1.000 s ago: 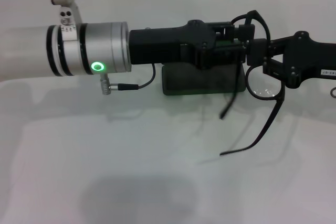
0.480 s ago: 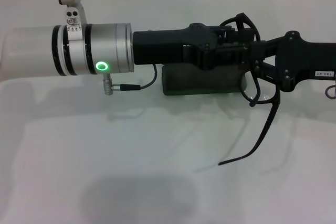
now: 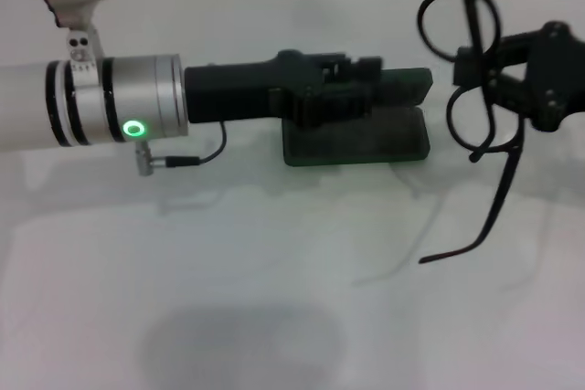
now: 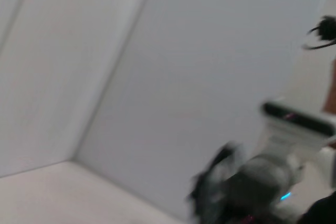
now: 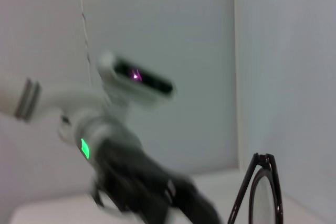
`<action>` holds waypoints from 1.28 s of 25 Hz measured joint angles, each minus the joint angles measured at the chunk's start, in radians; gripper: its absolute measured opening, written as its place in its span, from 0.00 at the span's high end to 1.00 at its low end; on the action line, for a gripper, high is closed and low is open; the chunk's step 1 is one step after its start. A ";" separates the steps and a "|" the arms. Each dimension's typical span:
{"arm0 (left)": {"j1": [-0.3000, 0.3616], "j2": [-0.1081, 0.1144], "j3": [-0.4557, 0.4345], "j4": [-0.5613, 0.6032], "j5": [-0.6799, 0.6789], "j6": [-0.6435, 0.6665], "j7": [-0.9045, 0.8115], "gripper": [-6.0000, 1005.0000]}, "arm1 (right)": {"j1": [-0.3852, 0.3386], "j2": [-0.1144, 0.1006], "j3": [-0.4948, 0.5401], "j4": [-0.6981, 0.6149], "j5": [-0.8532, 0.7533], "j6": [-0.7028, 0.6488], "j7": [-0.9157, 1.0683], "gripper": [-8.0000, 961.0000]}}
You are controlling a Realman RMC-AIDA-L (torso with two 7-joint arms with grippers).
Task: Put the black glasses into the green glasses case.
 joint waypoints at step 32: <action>-0.048 -0.031 -0.002 0.035 0.032 0.115 0.053 0.46 | 0.052 0.011 -0.168 0.147 0.133 0.195 -0.047 0.88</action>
